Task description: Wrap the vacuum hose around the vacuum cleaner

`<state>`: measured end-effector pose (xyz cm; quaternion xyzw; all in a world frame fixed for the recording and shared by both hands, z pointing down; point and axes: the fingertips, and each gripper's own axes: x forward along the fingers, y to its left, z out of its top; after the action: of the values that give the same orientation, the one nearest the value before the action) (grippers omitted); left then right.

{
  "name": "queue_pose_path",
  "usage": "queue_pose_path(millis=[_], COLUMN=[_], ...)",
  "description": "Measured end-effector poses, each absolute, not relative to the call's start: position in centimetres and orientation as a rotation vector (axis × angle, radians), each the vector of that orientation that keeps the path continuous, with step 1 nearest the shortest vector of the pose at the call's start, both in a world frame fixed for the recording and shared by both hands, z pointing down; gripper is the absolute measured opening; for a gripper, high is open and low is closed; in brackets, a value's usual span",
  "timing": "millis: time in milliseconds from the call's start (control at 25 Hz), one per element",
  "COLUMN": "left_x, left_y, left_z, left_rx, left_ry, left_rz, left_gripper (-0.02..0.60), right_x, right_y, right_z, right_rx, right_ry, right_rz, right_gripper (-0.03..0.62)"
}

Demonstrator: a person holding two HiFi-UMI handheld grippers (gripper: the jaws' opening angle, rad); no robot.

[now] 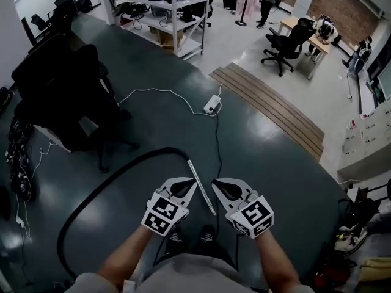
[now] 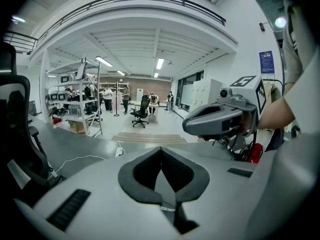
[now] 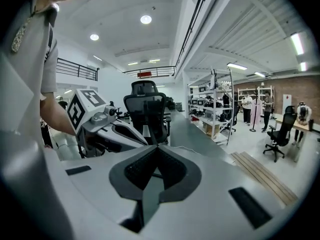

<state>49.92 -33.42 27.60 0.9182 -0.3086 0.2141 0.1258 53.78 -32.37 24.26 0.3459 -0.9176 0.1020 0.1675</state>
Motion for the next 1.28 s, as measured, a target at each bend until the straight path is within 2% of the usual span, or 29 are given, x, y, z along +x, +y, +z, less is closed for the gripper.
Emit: queue_pose_path(millis=[280,480,920,1040,1200,1280], left_x=[50.1,50.1,49.0,48.9,48.7,48.6], left_y=[-35.6,-37.1,-36.6,-36.1,-36.1,-36.0], left_z=[35.1,42.2,67.4,74.1,82.1,85.8], left_rx=[2.563,2.482,2.300,2.260,2.236,2.231], left_ry=[-0.911,-0.929,-0.885,-0.875,-0.874,-0.866], left_rz=[0.685,0.706,0.825,0.831,0.843,0.855], left_gripper=[0.008,0.008,0.008,0.008,0.008,0.008], right_x=[55.2,56.3,57.7,58.2,59.1,59.6], right_y=[-35.7,-36.9,-37.2,-36.9,-36.5,-36.0], right_z=[32.5,41.9,69.4,77.1,87.1,92.0], right_rx=[0.992,0.986,0.954,0.957,0.960,0.961], right_ry=[-2.525,-2.455,-2.281,-2.224,-2.154,-2.112], right_rz=[0.369,0.516,0.742,0.781,0.821,0.837], right_gripper=[0.005,0.005,0.006,0.055,0.077,0.112])
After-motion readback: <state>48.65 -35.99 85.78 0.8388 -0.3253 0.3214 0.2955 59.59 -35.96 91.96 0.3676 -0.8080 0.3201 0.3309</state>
